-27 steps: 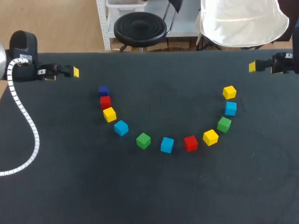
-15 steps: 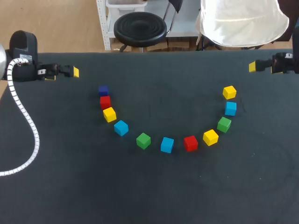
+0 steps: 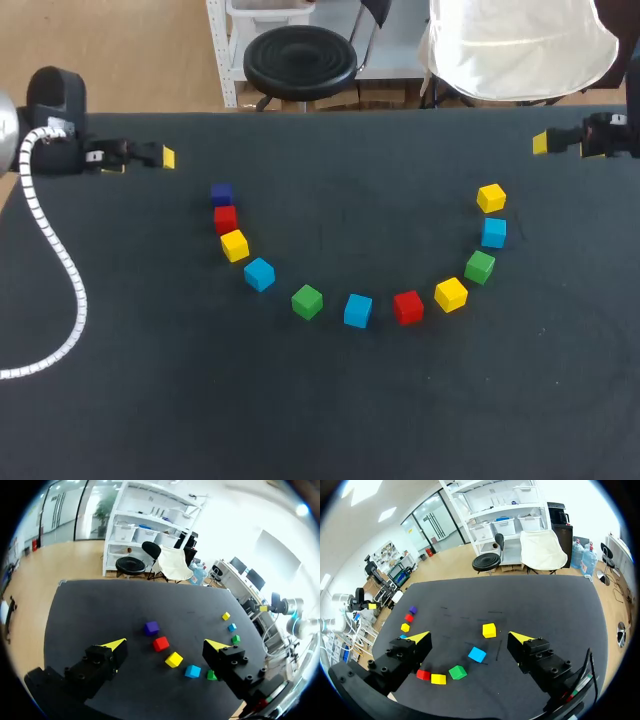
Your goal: Place the blue cubes, place green cubes on the blue cubes, place the yellow cubes on the green cubes, then place the red cubes on the yellow cubes, and place purple cube on the red cubes.
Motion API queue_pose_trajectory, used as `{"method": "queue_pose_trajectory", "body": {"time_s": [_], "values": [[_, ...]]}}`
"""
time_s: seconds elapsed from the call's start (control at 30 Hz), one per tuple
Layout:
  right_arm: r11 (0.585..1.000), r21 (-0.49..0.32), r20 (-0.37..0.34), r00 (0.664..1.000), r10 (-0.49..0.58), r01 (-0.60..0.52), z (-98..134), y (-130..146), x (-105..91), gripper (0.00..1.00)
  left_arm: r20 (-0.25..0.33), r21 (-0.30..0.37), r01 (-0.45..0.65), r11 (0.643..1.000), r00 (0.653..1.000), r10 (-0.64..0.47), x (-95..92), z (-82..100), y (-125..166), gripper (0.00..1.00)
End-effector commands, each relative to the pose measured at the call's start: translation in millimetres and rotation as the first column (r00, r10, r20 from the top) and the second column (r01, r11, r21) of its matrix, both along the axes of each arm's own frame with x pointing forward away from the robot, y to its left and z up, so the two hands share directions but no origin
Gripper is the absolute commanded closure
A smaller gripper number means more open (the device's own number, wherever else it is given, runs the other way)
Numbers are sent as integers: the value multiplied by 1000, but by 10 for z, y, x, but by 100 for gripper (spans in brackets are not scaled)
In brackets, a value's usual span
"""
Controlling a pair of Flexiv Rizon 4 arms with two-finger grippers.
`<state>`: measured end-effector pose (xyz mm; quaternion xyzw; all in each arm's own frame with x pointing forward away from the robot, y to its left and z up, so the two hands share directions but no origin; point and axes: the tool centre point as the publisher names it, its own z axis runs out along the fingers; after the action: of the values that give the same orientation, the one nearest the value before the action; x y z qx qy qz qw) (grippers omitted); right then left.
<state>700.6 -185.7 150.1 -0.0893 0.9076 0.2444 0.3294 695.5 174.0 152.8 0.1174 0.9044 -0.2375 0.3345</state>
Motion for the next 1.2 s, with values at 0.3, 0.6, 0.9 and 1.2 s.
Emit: {"method": "queue_pose_trajectory", "body": {"time_s": [0.3,0.6,0.9,1.2], "values": [[1000,-3,0,1000,-3,3,4,6,-8,0,58,-6,190,982,980,-190,-243,128,-453,0],[1000,-3,0,1000,-3,3,4,6,-8,0,60,3,297,955,953,-297,-408,186,-600,0],[1000,-3,0,1000,-3,3,4,6,-8,0,60,3,297,955,953,-297,-408,186,-600,0],[1000,-3,0,1000,-3,3,4,6,-8,0,316,13,527,850,804,-504,-472,449,-757,0]]}}
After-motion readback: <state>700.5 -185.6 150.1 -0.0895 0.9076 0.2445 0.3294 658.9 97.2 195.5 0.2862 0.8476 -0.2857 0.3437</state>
